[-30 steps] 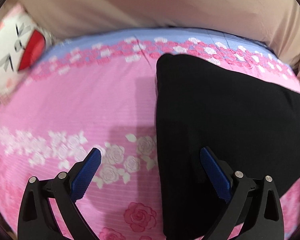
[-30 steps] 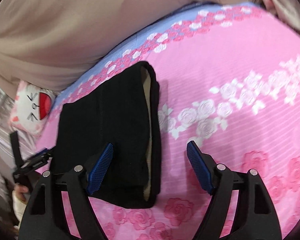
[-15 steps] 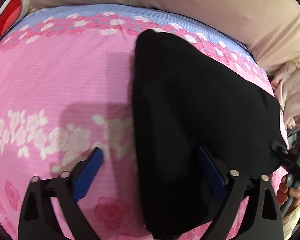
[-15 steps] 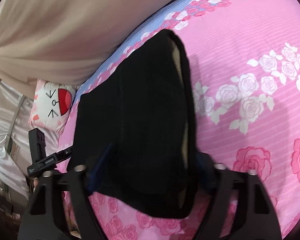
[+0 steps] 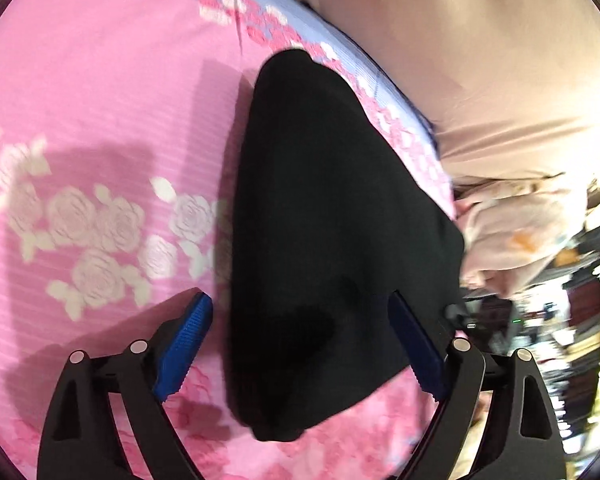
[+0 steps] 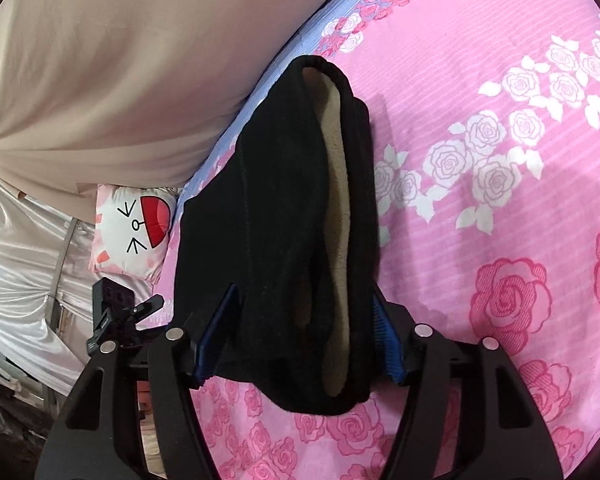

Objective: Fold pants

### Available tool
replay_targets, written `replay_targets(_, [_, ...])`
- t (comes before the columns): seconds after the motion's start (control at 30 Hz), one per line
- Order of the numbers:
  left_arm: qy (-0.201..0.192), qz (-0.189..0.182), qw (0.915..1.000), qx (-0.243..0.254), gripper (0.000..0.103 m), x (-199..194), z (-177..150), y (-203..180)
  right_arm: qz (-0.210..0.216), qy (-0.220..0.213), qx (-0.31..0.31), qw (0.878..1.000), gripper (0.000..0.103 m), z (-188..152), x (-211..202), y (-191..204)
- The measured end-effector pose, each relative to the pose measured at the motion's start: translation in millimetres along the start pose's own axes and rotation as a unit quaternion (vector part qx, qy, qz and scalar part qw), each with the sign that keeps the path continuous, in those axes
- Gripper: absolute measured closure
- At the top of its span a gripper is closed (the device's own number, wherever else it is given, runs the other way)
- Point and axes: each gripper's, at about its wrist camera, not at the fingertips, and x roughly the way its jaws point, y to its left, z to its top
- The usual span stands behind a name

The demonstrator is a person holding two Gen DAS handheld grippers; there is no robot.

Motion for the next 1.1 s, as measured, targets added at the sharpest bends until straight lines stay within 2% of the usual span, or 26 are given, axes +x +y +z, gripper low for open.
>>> replay_targets(0.07, [0.021, -0.027, 0.9994, -0.007, 0.016, 5, 2, 1, 0.007, 0.002, 0.001, 1.000, 0.037, 0, 0, 1])
replay_targets(0.13, [0.026, -0.022, 0.9994, 0.008, 0.012, 10, 5, -5, 0.007, 0.003, 0.000, 1.000, 0.037, 2, 0, 0])
replay_targets(0.27, [0.039, -0.004, 0.9984, 0.039, 0.012, 17, 13, -18, 0.017, 0.011, 0.002, 1.000, 0.029, 10, 1, -2])
replay_targets(0.37, [0.044, 0.010, 0.9976, 0.054, 0.012, 26, 17, -26, 0.011, 0.009, -0.007, 1.000, 0.028, 14, 8, 2])
replay_targets(0.4, [0.043, 0.018, 0.9969, 0.063, 0.012, 30, 12, -30, 0.007, 0.007, -0.015, 1.000, 0.029, 15, 10, 4])
replay_targets(0.47, [0.044, 0.053, 0.9936, 0.089, 0.014, 34, 8, -38, -0.009, 0.010, -0.023, 1.000, 0.048, 13, 16, 4])
replay_targets(0.53, [0.036, 0.093, 0.9885, 0.114, 0.032, 34, 1, -46, 0.009, 0.011, -0.007, 1.000, 0.062, 10, 13, -2])
replay_targets(0.6, [0.033, 0.085, 0.9880, 0.125, 0.053, 25, -6, -50, 0.015, 0.007, -0.010, 1.000, 0.068, 6, 7, 0])
replay_targets(0.67, [0.029, 0.074, 0.9884, 0.130, 0.066, 12, -12, -56, 0.025, 0.001, -0.017, 1.000, 0.070, 1, -3, 7])
replay_targets(0.7, [0.029, 0.064, 0.9893, 0.128, 0.071, 6, -15, -57, 0.032, -0.004, -0.018, 0.999, 0.070, -3, -11, 12])
replay_targets(0.8, [0.038, 0.044, 0.9886, 0.139, 0.074, -17, -36, -64, 0.042, -0.010, -0.029, 0.999, 0.071, -17, -35, 22])
replay_targets(0.9, [0.061, 0.044, 0.9851, 0.155, 0.074, -31, -69, -64, 0.038, 0.007, -0.032, 0.999, 0.071, -46, -56, 24])
replay_targets(0.93, [0.067, 0.052, 0.9843, 0.155, 0.073, -21, -77, -70, 0.032, 0.012, -0.032, 0.999, 0.069, -52, -56, 22])
replay_targets(0.97, [0.072, 0.071, 0.9825, 0.156, 0.067, -16, -88, -65, 0.005, 0.022, -0.039, 0.999, 0.062, -61, -54, 16])
replay_targets(1.0, [0.071, 0.089, 0.9804, 0.160, 0.055, -11, -93, -61, -0.020, 0.026, -0.038, 0.999, 0.059, -65, -51, 8])
replay_targets(1.03, [0.062, 0.115, 0.9774, 0.166, 0.049, -6, -97, -58, -0.042, 0.027, -0.034, 0.998, 0.046, -67, -47, -1])
replay_targets(1.07, [0.048, 0.127, 0.9773, 0.162, 0.033, -4, -99, -54, -0.033, 0.011, -0.031, 0.999, 0.042, -69, -48, -6])
replay_targets(1.1, [0.033, 0.137, 0.9791, 0.147, 0.023, -2, -100, -48, -0.030, 0.003, -0.034, 0.999, 0.043, -69, -49, -6])
